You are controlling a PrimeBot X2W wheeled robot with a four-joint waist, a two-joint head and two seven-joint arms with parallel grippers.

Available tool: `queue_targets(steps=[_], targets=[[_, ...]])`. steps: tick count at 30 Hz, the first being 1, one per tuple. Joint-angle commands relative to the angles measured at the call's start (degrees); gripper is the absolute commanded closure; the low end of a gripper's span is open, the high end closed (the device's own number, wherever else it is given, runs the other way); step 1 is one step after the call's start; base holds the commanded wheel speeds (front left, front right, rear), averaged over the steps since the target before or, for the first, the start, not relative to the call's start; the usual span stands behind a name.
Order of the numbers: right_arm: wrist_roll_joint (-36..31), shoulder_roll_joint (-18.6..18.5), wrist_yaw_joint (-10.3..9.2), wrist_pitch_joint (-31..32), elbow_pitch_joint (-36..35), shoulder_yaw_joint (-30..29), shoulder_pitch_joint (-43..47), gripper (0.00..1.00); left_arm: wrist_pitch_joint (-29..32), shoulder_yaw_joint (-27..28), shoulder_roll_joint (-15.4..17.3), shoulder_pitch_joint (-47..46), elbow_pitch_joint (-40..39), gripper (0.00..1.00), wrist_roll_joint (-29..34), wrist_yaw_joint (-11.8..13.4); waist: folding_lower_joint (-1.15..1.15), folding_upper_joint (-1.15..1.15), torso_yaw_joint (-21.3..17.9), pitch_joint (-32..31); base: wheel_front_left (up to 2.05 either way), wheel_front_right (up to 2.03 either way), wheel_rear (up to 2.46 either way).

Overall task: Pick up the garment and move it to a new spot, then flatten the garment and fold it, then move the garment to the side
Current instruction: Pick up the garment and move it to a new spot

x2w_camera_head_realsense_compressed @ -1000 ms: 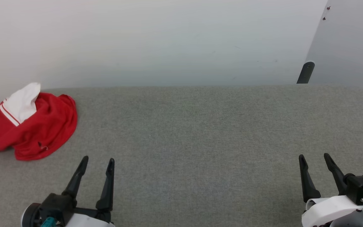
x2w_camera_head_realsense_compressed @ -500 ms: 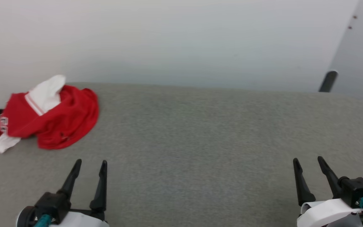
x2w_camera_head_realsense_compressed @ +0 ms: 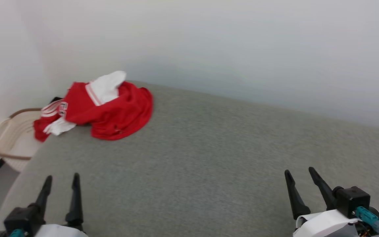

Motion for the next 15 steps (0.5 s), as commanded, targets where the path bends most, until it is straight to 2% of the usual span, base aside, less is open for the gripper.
queue_targets(steps=[1, 7, 15], targets=[[0.6, 0.1, 0.04, -0.4, 0.4, 0.5, -0.5, 0.00, 0.1, 0.5, 0.0, 0.7, -0.4, 0.00, -0.6, 0.4, 0.00, 0.00, 3.4, -1.4, 0.00, 0.00, 0.00], [0.4, 0.1, 0.04, -0.5, 0.8, 0.7, -0.9, 0.00, 2.3, 0.6, 0.8, -0.6, -2.1, 0.00, -2.1, 0.1, 0.00, 0.00, 4.2, -0.3, 0.00, 0.00, 0.00], [-1.0, 0.0, 0.04, 0.3, -0.8, -0.1, -2.4, 0.00, 7.2, 1.2, 4.4, -7.3, -4.3, 0.00, -4.7, -1.3, 0.00, 0.00, 1.4, 5.0, 0.00, 0.00, 0.00]])
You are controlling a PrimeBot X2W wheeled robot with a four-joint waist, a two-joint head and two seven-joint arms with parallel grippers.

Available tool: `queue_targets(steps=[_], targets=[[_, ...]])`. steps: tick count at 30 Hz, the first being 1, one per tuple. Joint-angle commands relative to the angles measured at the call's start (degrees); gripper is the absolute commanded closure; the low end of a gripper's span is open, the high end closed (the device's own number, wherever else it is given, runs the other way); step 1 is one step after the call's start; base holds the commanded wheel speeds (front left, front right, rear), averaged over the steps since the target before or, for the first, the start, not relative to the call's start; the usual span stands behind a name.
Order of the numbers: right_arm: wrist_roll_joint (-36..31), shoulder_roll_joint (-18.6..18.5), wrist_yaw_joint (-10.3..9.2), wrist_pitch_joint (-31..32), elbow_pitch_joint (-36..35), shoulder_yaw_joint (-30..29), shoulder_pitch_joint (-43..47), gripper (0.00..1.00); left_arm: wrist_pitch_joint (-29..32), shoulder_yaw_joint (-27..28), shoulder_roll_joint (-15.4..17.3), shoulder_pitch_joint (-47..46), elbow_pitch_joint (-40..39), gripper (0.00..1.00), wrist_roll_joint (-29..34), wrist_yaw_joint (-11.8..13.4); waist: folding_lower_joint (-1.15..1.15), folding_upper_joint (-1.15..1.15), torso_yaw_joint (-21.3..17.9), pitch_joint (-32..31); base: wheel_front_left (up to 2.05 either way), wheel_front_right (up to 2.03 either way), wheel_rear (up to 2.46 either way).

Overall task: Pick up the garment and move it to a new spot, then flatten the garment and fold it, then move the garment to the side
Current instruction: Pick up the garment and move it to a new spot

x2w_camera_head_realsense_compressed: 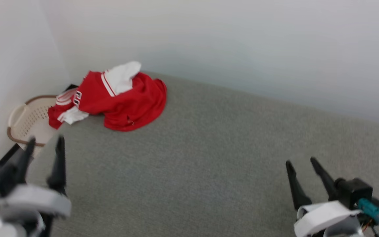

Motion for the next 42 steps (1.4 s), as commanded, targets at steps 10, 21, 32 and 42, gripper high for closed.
queue_targets(steps=[10, 21, 32, 42], targets=[[-4.1, 0.0, 0.03, 1.3, -5.7, -3.4, -4.1, 0.00, 11.4, 0.1, 8.4, -17.9, 2.5, 0.00, -7.0, -1.9, 0.00, 0.00, -7.7, 16.6, 0.00, 0.00, 0.00], [-5.3, -0.5, 0.03, 2.1, -11.1, -4.4, -7.2, 0.00, 24.4, -1.8, 16.2, -36.7, 15.9, 0.00, -13.3, -2.4, 0.00, 0.00, -12.7, 28.7, 0.00, 0.00, 0.00], [-4.2, -2.1, 0.03, 4.4, -17.9, -5.0, -8.1, 0.00, 34.1, -2.6, 18.4, -50.7, 33.3, 0.00, -16.2, -0.5, 0.00, 0.00, -15.9, 36.8, 0.00, 0.00, 0.00], [-3.8, -2.6, 0.03, 7.2, -23.3, -6.1, -7.6, 0.00, 39.0, -5.1, 18.3, -59.6, 50.4, 0.00, -15.3, 0.9, 0.00, 0.00, -16.8, 39.9, 0.00, 0.00, 0.00]])
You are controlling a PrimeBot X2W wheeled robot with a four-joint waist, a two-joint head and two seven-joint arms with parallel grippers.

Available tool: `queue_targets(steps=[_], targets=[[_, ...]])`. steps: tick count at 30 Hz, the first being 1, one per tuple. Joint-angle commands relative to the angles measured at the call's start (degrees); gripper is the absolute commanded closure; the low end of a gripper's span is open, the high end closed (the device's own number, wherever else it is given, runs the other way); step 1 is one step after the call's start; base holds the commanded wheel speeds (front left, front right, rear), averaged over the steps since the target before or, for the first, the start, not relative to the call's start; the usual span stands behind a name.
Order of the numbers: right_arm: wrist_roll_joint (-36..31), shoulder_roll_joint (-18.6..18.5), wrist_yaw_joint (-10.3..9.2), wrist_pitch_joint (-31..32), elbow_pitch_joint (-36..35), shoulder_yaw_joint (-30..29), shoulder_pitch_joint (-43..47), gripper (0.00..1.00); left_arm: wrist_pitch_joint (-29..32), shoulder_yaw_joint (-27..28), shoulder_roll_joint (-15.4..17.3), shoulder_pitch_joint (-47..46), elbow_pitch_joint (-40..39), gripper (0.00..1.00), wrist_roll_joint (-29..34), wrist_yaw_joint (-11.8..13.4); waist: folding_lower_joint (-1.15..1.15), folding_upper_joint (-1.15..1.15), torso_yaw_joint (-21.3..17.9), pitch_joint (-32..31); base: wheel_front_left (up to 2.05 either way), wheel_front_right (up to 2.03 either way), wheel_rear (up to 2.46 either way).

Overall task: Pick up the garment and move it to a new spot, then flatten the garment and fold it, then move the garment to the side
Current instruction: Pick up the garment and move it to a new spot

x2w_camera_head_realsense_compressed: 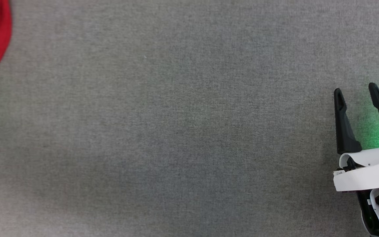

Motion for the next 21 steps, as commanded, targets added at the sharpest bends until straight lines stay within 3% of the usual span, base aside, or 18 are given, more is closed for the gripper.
queue_targets(steps=[1, 6, 7, 8, 9, 10, 21], targets=[[0.0, -0.1, 0.02, 0.3, -0.7, -0.2, 0.0, 0.00, 0.0, 0.0, -0.3, -1.1, 1.3, 0.00, -0.1, 0.2, 0.00, 0.00, -1.0, 1.3, 0.00, 0.00, 0.00], [0.3, -0.2, 0.02, 1.4, -2.2, -0.6, 0.3, 0.00, -0.7, -1.2, -1.7, -2.7, 6.9, 0.00, 0.1, -0.6, 0.00, 0.00, -1.0, 2.1, 0.00, 0.00, 0.00], [0.2, -0.2, 0.02, 1.6, -2.4, -0.7, 0.3, 0.00, -1.0, -1.4, -2.0, -3.0, 7.9, 0.04, 0.1, -0.7, 0.00, 0.00, -0.9, 2.1, 0.00, 0.00, 0.00], [0.1, -0.1, 0.02, 1.8, -2.5, -0.7, 0.3, 0.00, -1.4, -1.6, -2.3, -3.3, 8.8, 0.23, 0.1, -0.8, 0.00, 0.00, -0.8, 2.1, 0.00, 0.00, 0.00], [0.0, -0.1, 0.02, 2.0, -2.6, -0.8, 0.4, 0.00, -1.7, -1.8, -2.7, -3.5, 9.5, 0.69, 0.1, -1.1, 0.00, 0.00, -0.6, 1.9, 0.00, 0.00, 0.00], [0.0, 0.0, 0.02, 2.2, -2.5, -0.8, 0.5, 0.00, -2.7, -1.9, -2.8, -3.7, 10.0, 1.00, 0.2, -1.2, 0.00, 0.00, -0.4, 1.6, 0.00, 0.00, 0.00], [0.6, 0.7, 0.02, 1.6, 0.5, -0.3, 2.1, 0.00, -15.2, -6.3, -0.5, -5.8, 10.5, 1.00, 3.2, -3.0, 0.00, 0.00, 2.5, -7.3, 0.00, 0.00, 0.00]])
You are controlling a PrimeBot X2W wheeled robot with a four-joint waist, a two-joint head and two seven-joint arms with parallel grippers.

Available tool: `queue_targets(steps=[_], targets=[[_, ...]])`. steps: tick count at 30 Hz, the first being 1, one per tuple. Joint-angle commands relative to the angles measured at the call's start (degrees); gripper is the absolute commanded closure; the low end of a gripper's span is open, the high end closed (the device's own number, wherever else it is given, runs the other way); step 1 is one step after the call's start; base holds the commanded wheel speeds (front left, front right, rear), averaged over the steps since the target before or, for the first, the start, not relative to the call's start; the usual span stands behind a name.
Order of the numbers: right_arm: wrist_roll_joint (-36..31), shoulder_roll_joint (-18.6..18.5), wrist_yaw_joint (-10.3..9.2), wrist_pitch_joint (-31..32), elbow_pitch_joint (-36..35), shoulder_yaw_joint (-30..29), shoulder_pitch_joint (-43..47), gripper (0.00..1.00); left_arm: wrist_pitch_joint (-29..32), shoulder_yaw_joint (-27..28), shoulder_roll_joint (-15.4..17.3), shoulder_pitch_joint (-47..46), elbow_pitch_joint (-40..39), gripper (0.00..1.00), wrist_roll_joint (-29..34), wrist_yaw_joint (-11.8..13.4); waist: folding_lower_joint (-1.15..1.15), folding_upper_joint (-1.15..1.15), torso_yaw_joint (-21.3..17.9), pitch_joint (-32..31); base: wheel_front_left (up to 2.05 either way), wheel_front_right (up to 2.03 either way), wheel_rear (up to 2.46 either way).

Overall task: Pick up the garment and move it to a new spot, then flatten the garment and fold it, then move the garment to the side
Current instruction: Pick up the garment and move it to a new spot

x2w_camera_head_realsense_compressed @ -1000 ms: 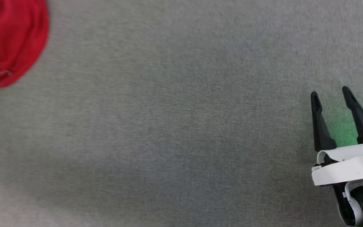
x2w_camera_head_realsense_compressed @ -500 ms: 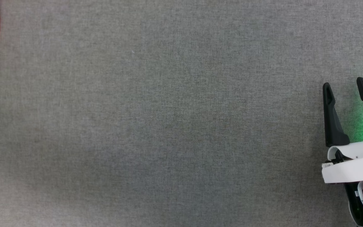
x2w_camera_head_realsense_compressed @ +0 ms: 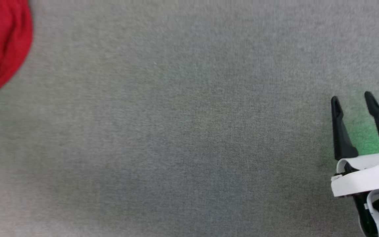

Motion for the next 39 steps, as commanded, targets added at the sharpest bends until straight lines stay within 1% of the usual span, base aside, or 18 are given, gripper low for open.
queue_targets(steps=[1, 7, 10, 13, 16, 17, 19, 24, 32, 39], targets=[[0.2, 0.3, 0.02, -0.4, 0.8, 0.3, 1.0, 0.00, -1.6, -0.9, 0.6, -0.5, -0.5, 1.00, 0.8, -0.4, 0.00, 0.00, 1.8, -5.1, 0.00, 0.00, 0.00], [1.2, 1.0, 0.02, -1.9, 3.6, 1.7, 3.0, 0.00, -8.0, -6.7, 2.3, -1.4, -4.5, 1.00, 3.1, -0.4, 0.00, 0.00, 2.8, -12.7, 0.00, 0.00, 0.00], [1.6, 1.3, 0.02, -2.6, 5.0, 2.1, 4.2, 0.00, -9.8, -9.1, 2.4, -1.9, -6.3, 1.00, 3.1, -0.4, 0.00, 0.00, 3.1, -16.3, 0.00, 0.00, 0.00], [2.0, 1.6, 0.02, -3.4, 6.1, 2.2, 5.2, 0.00, -10.4, -11.1, 2.7, -2.6, -8.0, 1.00, 2.0, -0.4, 0.00, 0.00, 3.3, -19.9, 0.00, 0.00, 0.00], [2.4, 1.8, 0.02, -3.9, 7.0, 1.7, 6.3, 0.00, -10.0, -13.4, 3.3, -3.5, -10.2, 1.00, 0.7, -0.4, 0.00, 0.00, 3.5, -23.1, 0.00, 0.00, 0.00], [2.4, 1.8, 0.02, -3.9, 7.0, 1.7, 6.3, 0.00, -10.0, -13.4, 3.3, -3.5, -10.2, 1.00, 0.7, -0.4, 0.00, 0.00, 3.5, -23.1, 0.00, 0.00, 0.00], [2.7, 1.9, 0.02, -4.4, 7.7, 1.2, 7.2, 0.00, -9.3, -15.6, 3.3, -4.2, -12.9, 1.00, -0.8, -0.4, 0.00, 0.00, 3.7, -25.8, 0.00, 0.00, 0.00], [3.4, 2.0, 0.02, -4.9, 8.2, 0.4, 8.4, 0.00, -8.2, -17.9, 3.5, -5.2, -17.0, 1.00, -3.6, -0.4, 0.00, 0.00, 4.1, -28.2, 0.00, 0.00, 0.00], [4.6, 2.0, 0.02, -6.0, 8.2, -1.9, 9.4, 0.00, -5.0, -20.8, 3.7, -5.1, -25.5, 1.00, -8.5, -0.4, 0.00, 0.00, 3.8, -30.1, 0.00, 0.00, 0.00], [4.6, 2.0, 0.02, -6.5, 8.5, -5.7, 10.1, 0.00, -1.5, -22.4, 2.5, -2.8, -33.4, 1.00, -11.3, -0.2, 0.00, 0.00, 1.5, -30.6, 0.00, 0.00, 0.00]])
